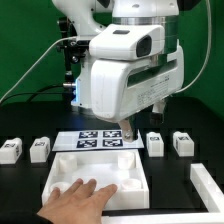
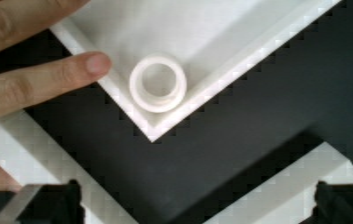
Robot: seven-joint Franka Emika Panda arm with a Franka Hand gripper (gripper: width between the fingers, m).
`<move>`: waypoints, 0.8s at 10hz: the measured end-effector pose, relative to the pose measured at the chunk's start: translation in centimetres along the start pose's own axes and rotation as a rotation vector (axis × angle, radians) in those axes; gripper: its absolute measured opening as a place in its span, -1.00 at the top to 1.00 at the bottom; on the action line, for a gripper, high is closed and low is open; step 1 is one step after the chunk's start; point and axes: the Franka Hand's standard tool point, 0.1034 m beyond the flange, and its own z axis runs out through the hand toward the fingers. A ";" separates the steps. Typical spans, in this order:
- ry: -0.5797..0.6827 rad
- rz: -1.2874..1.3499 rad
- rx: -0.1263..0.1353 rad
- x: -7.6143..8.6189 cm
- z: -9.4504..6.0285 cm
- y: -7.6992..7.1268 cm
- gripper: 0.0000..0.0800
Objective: Assemble one leg
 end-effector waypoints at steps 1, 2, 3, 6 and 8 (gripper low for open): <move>0.000 0.000 0.001 0.0 0.0 0.0 -0.63; 0.000 0.000 0.001 0.0 0.0 0.0 -0.63; 0.000 0.000 0.001 0.0 0.0 0.0 -0.63; 0.000 0.000 0.001 0.0 0.0 0.0 -0.63; -0.001 -0.044 0.001 0.0 0.1 0.0 -0.63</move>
Offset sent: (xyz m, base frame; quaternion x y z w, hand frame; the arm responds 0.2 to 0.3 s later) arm 0.0000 0.0000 0.0000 0.0000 0.0000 0.0000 1.0000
